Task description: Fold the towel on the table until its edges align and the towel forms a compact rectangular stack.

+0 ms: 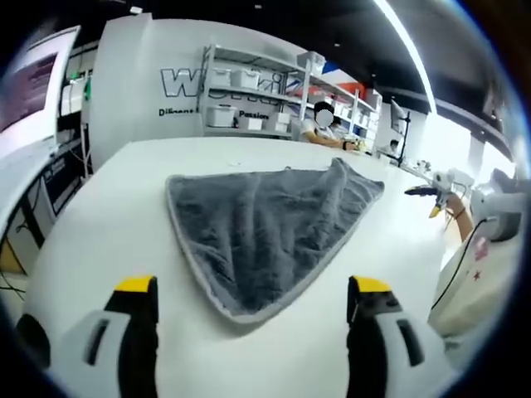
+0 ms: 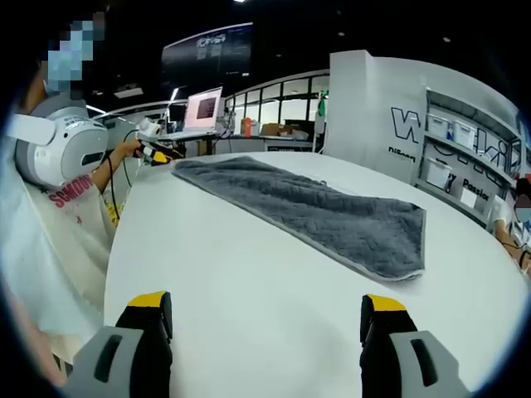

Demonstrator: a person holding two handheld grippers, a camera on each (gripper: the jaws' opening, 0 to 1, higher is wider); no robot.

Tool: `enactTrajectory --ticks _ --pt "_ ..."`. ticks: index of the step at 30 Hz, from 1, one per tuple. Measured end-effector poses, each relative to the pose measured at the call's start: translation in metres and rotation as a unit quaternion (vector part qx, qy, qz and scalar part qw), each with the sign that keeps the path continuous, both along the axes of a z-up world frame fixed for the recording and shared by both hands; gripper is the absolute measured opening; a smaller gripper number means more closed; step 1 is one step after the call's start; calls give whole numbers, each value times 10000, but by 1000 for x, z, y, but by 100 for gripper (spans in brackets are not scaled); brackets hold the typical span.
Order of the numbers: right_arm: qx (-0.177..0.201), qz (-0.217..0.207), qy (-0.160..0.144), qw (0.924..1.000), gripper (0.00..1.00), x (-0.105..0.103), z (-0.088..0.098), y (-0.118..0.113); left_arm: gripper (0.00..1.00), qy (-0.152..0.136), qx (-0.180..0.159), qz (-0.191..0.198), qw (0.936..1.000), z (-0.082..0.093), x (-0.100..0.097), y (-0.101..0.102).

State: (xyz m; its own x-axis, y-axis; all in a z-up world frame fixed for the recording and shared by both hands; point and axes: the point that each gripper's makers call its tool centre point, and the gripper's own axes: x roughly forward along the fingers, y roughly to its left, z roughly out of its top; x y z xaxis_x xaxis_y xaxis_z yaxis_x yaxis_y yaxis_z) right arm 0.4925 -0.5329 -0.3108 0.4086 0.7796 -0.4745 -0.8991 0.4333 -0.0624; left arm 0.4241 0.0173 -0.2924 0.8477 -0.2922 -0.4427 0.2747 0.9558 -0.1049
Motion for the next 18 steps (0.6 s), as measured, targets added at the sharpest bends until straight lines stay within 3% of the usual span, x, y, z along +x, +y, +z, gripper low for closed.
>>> enactTrajectory --ticks 13,18 --pt "-214 -120 -84 9997 98 17 7 -9 99 -237 50 -101 9997 11 -14 -13" --pt "-449 -24 -330 9984 99 27 15 -13 99 -174 149 -78 9997 9 -18 -15"
